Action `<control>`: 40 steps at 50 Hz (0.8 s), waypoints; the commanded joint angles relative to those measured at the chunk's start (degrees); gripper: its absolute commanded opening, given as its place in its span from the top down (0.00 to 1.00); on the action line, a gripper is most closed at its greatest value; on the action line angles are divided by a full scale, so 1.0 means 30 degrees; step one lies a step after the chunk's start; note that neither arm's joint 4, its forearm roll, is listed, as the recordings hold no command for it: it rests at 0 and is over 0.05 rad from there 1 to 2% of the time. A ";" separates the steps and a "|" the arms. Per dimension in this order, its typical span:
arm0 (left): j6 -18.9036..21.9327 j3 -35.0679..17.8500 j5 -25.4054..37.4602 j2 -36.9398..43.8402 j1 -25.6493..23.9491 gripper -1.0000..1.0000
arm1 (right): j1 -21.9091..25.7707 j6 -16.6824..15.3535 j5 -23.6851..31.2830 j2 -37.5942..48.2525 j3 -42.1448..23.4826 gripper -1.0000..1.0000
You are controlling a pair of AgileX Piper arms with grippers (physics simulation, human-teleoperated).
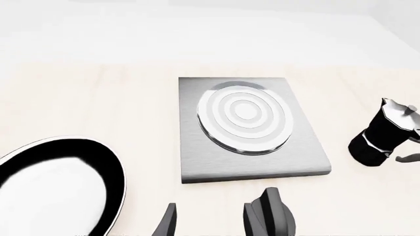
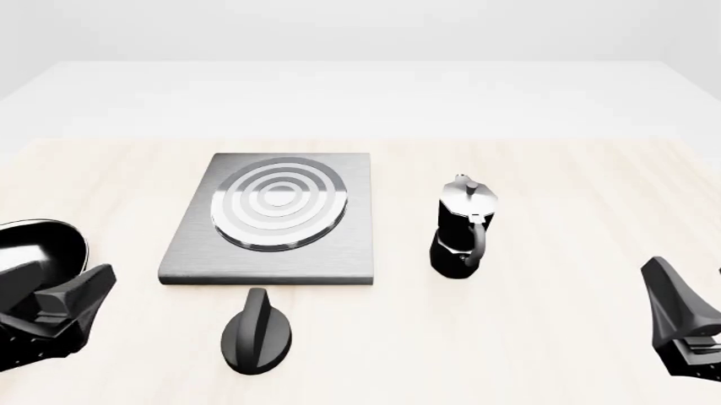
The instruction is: Turn on the stove.
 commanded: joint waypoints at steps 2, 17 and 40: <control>-0.0063 -0.0019 0.3694 -0.5259 -0.0192 0.00 | 0.0018 -0.0102 0.0483 -0.0553 -0.0026 0.00; 0.0365 -0.1034 0.4917 -0.5994 0.0102 0.00 | 0.0048 -0.0035 0.0430 -0.0583 -0.0013 0.00; 0.2266 -0.0615 0.4055 -0.5995 0.0267 0.00 | 0.0033 -0.0212 0.0835 -0.1122 -0.0024 0.00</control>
